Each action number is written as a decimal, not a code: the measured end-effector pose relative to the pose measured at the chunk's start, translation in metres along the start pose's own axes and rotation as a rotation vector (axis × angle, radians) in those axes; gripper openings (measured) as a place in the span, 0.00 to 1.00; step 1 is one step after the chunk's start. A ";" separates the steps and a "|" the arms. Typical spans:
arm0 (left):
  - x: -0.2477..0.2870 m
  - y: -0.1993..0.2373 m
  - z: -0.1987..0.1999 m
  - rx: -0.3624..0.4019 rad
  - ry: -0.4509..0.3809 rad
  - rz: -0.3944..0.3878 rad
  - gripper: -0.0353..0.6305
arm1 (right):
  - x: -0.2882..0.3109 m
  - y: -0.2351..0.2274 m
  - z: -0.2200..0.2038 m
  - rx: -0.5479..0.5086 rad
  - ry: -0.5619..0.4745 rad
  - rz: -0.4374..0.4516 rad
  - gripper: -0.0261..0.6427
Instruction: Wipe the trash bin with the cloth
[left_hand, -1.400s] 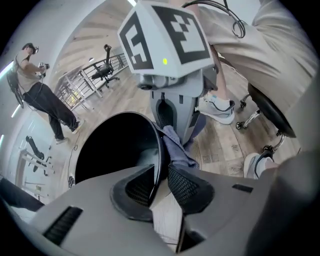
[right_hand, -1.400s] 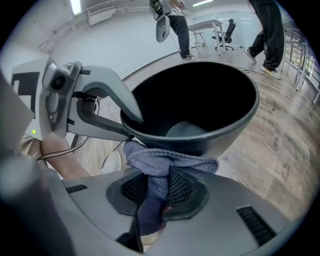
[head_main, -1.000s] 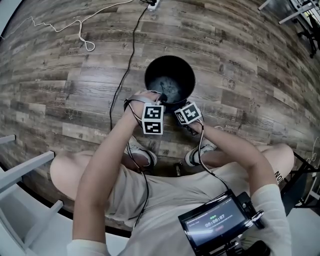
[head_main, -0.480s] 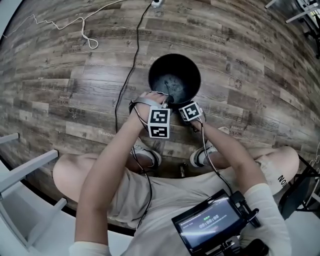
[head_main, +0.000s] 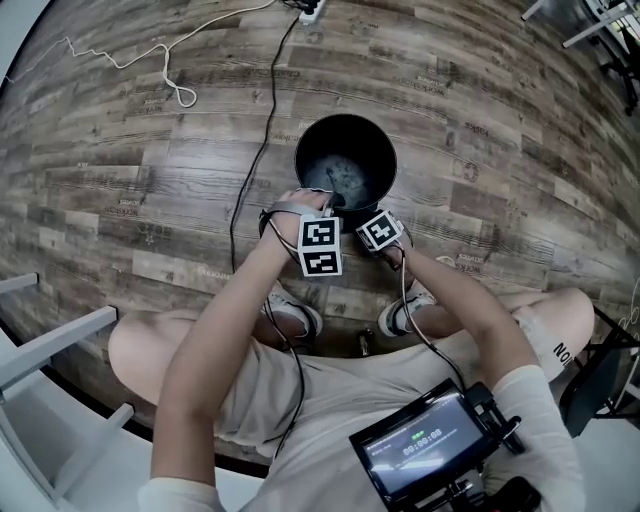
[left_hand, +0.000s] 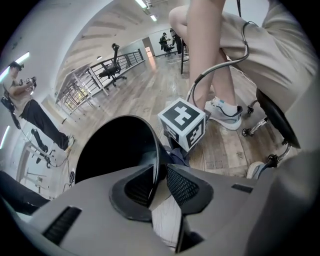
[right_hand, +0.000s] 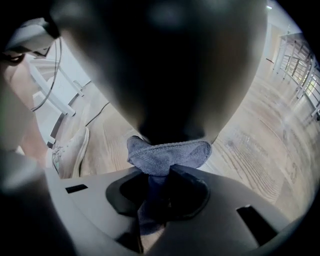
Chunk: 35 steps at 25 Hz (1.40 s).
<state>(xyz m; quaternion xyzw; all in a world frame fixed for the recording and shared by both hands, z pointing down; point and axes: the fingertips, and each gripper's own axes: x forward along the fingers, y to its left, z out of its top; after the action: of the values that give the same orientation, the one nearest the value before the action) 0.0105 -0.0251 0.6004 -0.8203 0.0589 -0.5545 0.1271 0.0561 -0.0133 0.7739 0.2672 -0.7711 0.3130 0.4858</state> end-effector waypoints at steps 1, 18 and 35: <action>0.001 0.000 -0.002 -0.005 -0.002 -0.008 0.18 | -0.006 0.005 0.000 -0.004 0.005 0.013 0.15; 0.003 0.017 -0.052 0.222 0.192 0.048 0.29 | -0.155 0.060 0.046 0.020 -0.135 0.103 0.15; 0.005 0.002 -0.025 0.049 0.184 0.004 0.23 | -0.161 0.069 0.083 0.138 -0.226 0.123 0.15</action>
<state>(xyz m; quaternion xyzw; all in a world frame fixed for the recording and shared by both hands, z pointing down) -0.0106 -0.0320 0.6129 -0.7624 0.0585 -0.6285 0.1423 0.0206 -0.0123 0.5833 0.2858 -0.8124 0.3623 0.3566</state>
